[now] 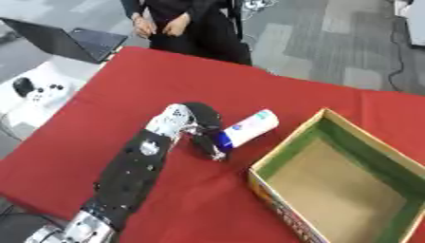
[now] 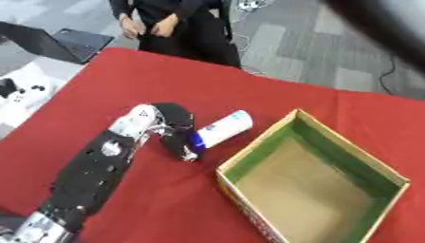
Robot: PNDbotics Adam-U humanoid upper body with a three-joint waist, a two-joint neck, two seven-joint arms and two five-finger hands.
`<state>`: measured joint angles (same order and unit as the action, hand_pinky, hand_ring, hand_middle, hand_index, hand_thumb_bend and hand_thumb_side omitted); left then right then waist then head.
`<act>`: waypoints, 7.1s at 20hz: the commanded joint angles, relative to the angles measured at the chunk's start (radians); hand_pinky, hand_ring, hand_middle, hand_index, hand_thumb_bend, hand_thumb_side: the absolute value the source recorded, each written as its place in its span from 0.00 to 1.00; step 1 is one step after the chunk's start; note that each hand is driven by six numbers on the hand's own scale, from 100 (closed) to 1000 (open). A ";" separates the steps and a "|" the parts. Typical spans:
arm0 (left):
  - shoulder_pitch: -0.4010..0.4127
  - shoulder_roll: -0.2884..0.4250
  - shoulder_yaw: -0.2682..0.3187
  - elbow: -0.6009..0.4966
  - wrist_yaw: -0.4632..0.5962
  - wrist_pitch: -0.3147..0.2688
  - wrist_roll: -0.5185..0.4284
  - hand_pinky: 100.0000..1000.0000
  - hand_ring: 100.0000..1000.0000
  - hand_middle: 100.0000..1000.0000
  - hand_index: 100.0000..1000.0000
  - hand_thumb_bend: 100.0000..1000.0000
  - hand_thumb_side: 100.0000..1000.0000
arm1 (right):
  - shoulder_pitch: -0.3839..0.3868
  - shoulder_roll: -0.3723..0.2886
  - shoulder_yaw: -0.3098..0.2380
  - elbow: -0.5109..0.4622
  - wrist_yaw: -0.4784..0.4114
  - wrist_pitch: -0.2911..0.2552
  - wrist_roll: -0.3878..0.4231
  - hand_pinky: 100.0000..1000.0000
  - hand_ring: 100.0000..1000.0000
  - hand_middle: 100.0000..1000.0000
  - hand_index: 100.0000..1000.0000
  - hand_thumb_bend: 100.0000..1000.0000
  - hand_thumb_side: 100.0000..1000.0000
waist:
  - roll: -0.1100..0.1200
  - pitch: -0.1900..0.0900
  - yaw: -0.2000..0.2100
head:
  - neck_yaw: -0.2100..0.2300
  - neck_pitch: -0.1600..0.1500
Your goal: Pick up objects on the table and place them in the box.
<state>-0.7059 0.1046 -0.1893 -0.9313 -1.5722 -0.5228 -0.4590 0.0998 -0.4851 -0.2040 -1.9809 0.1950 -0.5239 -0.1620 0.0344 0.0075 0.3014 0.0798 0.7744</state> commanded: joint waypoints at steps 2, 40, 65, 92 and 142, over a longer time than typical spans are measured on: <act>0.009 -0.009 0.002 0.032 0.010 -0.022 0.069 0.88 1.00 0.84 0.77 0.19 1.00 | -0.010 -0.012 -0.005 -0.019 0.002 0.003 0.002 0.04 0.23 0.31 0.34 0.06 0.99 | -0.006 -0.002 -0.002 | 0.014 -0.004; -0.028 -0.107 0.013 0.092 0.203 0.316 0.202 0.29 0.50 0.61 0.75 0.13 1.00 | -0.012 -0.012 -0.002 -0.019 -0.001 0.003 0.016 0.04 0.23 0.31 0.34 0.07 0.99 | -0.008 -0.004 -0.005 | 0.029 -0.004; 0.006 -0.100 0.027 0.081 0.132 0.291 0.390 0.00 0.00 0.00 0.07 0.00 0.51 | -0.008 -0.012 -0.009 -0.019 -0.002 0.006 0.011 0.04 0.23 0.31 0.34 0.07 0.99 | -0.008 -0.005 0.001 | 0.030 -0.004; -0.032 -0.040 -0.001 -0.149 0.534 0.346 0.478 0.00 0.00 0.00 0.07 0.00 0.49 | -0.002 -0.013 -0.010 -0.019 0.001 0.004 0.005 0.04 0.23 0.31 0.34 0.07 0.99 | -0.006 -0.008 0.005 | 0.036 -0.004; -0.109 -0.045 -0.092 -0.170 0.758 -0.294 0.297 0.85 0.64 0.74 0.91 0.29 1.00 | -0.028 -0.033 -0.002 -0.019 -0.011 -0.030 -0.002 0.05 0.23 0.31 0.32 0.06 0.99 | 0.002 -0.005 -0.010 | 0.050 -0.004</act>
<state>-0.8028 0.0350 -0.3095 -1.0772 -0.8270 -0.8298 -0.1834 0.0789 -0.4949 -0.1979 -1.9809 0.1845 -0.5526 -0.1599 0.0387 0.0111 0.2909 0.1315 0.7748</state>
